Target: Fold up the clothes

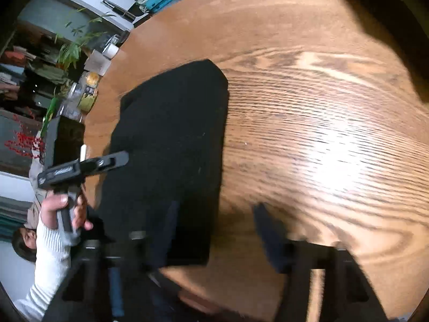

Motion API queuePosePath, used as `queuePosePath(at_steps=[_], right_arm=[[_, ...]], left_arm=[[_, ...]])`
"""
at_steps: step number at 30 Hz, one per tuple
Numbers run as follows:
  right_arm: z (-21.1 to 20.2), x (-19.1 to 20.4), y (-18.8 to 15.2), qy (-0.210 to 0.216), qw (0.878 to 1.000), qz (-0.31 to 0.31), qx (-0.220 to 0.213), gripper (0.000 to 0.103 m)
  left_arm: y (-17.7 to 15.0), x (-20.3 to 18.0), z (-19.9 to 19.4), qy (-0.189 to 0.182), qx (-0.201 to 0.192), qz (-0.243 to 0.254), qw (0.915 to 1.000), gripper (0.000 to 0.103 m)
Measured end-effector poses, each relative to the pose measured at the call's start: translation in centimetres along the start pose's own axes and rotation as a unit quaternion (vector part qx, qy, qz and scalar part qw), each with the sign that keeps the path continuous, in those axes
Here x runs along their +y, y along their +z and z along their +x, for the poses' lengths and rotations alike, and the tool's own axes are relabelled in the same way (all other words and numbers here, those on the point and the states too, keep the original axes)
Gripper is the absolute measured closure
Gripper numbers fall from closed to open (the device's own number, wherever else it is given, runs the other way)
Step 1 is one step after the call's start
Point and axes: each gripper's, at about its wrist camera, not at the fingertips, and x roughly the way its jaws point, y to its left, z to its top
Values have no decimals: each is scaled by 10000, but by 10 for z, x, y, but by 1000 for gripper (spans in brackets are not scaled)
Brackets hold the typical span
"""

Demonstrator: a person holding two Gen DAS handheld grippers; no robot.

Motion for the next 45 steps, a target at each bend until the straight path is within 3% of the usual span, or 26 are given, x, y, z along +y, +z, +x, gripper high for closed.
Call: queuePosePath(at_steps=[4,7,8,9,10,11,12,14,16,18,20,21,23,24,26,27,29,31,33,34,36,38,42,45], right_arm=[[7,19,-9,-499,9971,-460,356,52],[25,12,-5,-985,9934,-361,469,25],[28,13,-4,-1138,9914,-425,484,23],[25,14,-2,-1148,9911,-433,516,25],[18,16,0,-1099,9914,-425,569,41],[7,21,2,-1096,9917,-427,515,50],[-5,25,5,-1096,9920,-429,456,49],[-19,39,12,-1144,9912,-560,353,38],[-12,51,18,-1114,9902,-634,553,37],[6,59,20,-1347,9842,-793,833,31],[28,62,20,-1902,9714,-1065,942,5],[39,63,20,-2180,9634,-1202,993,0],[44,61,23,-2223,9610,-1211,1117,1],[37,64,26,-2154,9621,-1188,1175,4],[16,70,35,-1996,9664,-1124,1162,37],[2,75,40,-1909,9696,-1080,1087,37],[-21,84,57,-2202,9658,-1173,709,31],[-21,80,76,-2212,9677,-982,702,32],[-9,80,87,-2231,9675,-900,786,51],[2,82,88,-2250,9661,-922,872,72],[26,86,89,-2289,9630,-966,1044,81],[49,90,91,-2326,9596,-1009,1216,97],[80,106,82,-3213,9256,-1494,1329,96],[48,114,94,-2705,9488,-1199,1102,97]], left_arm=[[0,-1,0,35,-2,75,10000,60],[-1,-4,0,133,-29,175,9998,59],[-1,-6,-1,169,-43,211,9996,59],[-2,-7,0,189,-62,247,9995,58],[-2,-7,0,205,-82,281,9994,58],[-3,-7,-1,201,-106,298,9993,58],[-4,-7,-1,195,-129,314,9992,57],[-4,-7,-1,166,-155,319,9992,57],[-4,-7,-1,166,-166,295,9993,56],[-6,-10,-1,237,-198,330,9990,54],[-7,-13,0,303,-244,370,9986,53],[-8,-15,-1,330,-262,384,9984,50],[-11,-17,-5,359,-273,370,9983,42],[-12,-17,-9,335,-290,349,9984,40],[-15,-19,-17,286,-326,307,9986,40],[-17,-19,-21,263,-337,296,9986,40],[-21,-24,-25,243,-288,385,9985,40],[-26,-29,-30,219,-234,480,9983,40],[-32,-36,-30,153,-122,648,9977,40],[-35,-39,-30,134,-66,731,9972,39],[-41,-42,-27,233,34,849,9961,39],[-43,-42,-24,289,120,881,9956,39],[-44,-39,-19,375,221,867,9953,35],[-44,-38,-22,410,162,840,9955,35]])
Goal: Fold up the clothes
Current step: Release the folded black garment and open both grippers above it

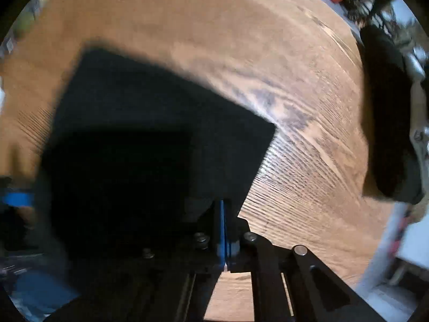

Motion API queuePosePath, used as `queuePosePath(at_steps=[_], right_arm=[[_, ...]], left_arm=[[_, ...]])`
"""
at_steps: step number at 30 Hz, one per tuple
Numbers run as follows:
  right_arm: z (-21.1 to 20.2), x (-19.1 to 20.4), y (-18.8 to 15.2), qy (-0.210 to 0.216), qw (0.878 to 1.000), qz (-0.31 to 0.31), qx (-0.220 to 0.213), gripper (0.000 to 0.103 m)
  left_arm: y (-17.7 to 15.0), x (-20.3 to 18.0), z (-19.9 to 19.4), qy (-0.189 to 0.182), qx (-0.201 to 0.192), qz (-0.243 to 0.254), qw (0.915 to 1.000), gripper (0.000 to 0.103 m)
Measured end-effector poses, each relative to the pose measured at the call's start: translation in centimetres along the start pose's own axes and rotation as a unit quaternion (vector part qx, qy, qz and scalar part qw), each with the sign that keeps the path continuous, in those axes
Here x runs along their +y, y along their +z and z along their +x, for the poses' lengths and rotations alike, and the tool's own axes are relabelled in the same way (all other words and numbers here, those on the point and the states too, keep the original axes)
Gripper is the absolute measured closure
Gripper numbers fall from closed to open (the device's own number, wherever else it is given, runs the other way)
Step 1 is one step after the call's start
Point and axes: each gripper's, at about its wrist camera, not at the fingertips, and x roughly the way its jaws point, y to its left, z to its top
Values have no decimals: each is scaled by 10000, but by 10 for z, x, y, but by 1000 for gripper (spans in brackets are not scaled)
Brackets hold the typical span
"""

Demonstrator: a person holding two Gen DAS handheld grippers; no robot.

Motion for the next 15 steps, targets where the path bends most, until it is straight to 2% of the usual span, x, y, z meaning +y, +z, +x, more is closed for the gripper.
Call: queuePosePath(at_steps=[1,2,3,7,8,10,13,15], right_arm=[[-11,-4,1,191,9997,108,-76,85],[-29,-12,-2,422,9983,247,-316,59],[-43,-17,-6,605,9963,330,-511,55],[-64,-16,-36,1219,9888,365,-786,64],[-60,-10,-46,1343,9875,285,-779,70],[-41,2,-64,1554,9856,137,-651,75],[-7,18,-71,1688,9833,236,-636,75],[-16,16,-75,1881,9772,344,-918,72]], left_arm=[[0,0,-3,-15,-61,-2,10000,35],[1,1,-6,-32,-124,-9,9999,35],[2,2,-9,-53,-197,-43,9998,35],[5,10,-15,-148,-399,-187,9989,35],[5,12,-15,-169,-428,-222,9987,35],[6,14,-11,-142,-457,-269,9985,35],[5,15,-8,12,-569,-422,9975,35],[6,11,-10,278,-612,-466,9967,35]])
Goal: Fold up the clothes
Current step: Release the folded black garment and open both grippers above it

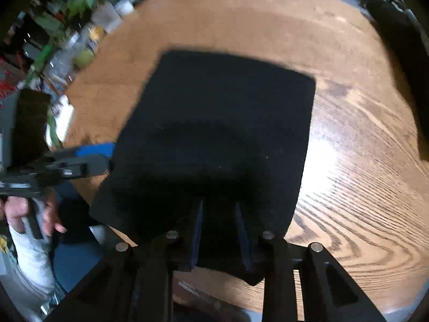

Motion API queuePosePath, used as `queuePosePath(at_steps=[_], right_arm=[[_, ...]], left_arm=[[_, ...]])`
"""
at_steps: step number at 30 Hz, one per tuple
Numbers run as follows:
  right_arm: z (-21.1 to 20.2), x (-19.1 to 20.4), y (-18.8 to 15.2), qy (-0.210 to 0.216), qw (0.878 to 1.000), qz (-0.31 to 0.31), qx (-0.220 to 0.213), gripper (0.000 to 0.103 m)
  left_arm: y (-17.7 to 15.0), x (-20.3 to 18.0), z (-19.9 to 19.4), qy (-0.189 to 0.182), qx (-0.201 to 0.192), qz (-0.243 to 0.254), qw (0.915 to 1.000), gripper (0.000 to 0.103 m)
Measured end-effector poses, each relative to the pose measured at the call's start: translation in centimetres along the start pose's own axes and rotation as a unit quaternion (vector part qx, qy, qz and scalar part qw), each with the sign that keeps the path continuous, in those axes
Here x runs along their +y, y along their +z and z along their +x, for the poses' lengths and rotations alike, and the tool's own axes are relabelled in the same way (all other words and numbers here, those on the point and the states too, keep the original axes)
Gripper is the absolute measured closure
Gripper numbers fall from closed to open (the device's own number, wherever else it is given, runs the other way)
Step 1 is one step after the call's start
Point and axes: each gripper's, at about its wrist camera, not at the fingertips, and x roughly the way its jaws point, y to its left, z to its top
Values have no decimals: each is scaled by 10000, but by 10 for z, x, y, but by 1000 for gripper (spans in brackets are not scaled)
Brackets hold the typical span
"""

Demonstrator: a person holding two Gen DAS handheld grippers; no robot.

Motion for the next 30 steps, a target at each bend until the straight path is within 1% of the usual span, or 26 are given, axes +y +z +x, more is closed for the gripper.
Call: queuePosePath(at_steps=[1,2,3,4,5,6,8,9,10,12,13,15,16,19,20,23,26,27,30], right_arm=[[-5,1,-1,102,9998,36,-151,63],[-16,-4,-5,276,9989,130,-362,56],[-27,-9,-8,454,9971,227,-575,52],[-38,-15,-11,631,9944,324,-789,39],[-49,-22,-18,713,9914,408,-1020,29],[-49,-27,-23,817,9893,426,-1133,28],[-49,-39,-34,1029,9845,455,-1346,29],[-47,-47,-45,1167,9830,458,-1340,31],[-41,-50,-52,1289,9820,485,-1293,33],[-22,-68,-63,1502,9801,609,-1146,39],[-13,-77,-71,1594,9788,675,-1097,42],[-6,-93,-75,1858,9728,805,-1128,43],[1,-99,-78,1916,9704,872,-1187,43],[-10,-113,-88,1901,9659,1007,-1438,43],[-15,-117,-91,1890,9648,1028,-1512,43],[-33,-106,-97,1573,9699,672,-1735,43],[-44,-91,-108,1291,9706,422,-1985,42],[-43,-89,-112,1247,9713,385,-1990,42],[-33,-87,-122,1129,9759,422,-1817,41]], left_arm=[[0,-3,-1,118,-21,2,9999,33],[-3,-10,-5,148,-2,101,9998,31],[-5,-17,-8,170,19,198,9997,24],[-9,-27,-11,146,59,279,9995,24],[-13,-36,-13,120,102,350,9993,24],[-16,-41,-13,87,162,359,9992,24],[-25,-49,-11,41,236,276,9993,24],[-29,-48,-10,73,252,261,9993,24],[-33,-49,-7,169,293,232,9992,24],[-42,-48,-1,397,344,149,9985,24],[-47,-48,-2,509,304,112,9982,24],[-58,-55,-7,627,177,179,9977,24],[-64,-59,-9,683,109,225,9974,24],[-79,-76,-6,913,-23,373,9951,24],[-82,-79,-2,1054,-83,415,9935,24],[-89,-73,3,1349,-245,330,9900,24],[-90,-69,7,1629,-508,360,9847,24],[-92,-69,8,1711,-542,375,9830,24],[-89,-64,13,1766,-631,291,9818,24]])
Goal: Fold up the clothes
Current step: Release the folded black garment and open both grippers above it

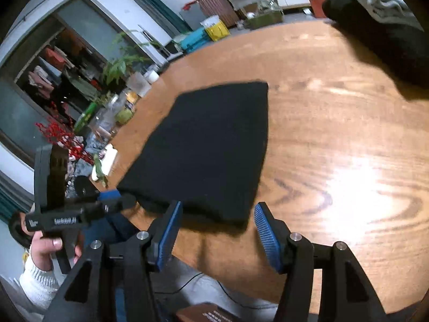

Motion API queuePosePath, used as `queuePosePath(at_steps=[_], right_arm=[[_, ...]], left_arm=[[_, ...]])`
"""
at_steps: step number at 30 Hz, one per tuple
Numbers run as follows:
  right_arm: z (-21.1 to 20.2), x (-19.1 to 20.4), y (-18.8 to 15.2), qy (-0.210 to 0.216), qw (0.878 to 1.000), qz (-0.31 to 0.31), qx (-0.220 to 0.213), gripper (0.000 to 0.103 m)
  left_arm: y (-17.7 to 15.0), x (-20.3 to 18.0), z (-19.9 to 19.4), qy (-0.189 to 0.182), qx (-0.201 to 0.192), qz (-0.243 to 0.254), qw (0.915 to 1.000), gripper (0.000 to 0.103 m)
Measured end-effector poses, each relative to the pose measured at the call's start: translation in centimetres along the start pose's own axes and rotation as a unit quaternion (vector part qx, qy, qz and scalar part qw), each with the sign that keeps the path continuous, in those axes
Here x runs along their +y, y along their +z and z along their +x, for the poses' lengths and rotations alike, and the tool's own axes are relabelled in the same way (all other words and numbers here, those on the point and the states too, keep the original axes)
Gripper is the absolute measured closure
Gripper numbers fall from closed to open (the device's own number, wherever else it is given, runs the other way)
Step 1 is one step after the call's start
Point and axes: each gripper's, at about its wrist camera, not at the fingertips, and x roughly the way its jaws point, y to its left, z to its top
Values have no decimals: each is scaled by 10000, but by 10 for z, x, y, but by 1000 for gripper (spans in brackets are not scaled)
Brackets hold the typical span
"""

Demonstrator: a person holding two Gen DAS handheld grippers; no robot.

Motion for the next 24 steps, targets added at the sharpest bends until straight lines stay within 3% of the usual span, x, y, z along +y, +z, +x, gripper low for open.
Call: queuePosePath(at_steps=[7,11,24], right_arm=[[6,-1,-14,-925,9957,45,53,42],[13,-2,-19,-853,9959,201,206,43],[26,23,-8,-1174,9927,-86,274,44]], left_arm=[[-2,2,1,290,-138,256,9992,24],[-2,2,-1,360,-141,392,9985,24],[2,0,6,590,-251,716,9954,24]])
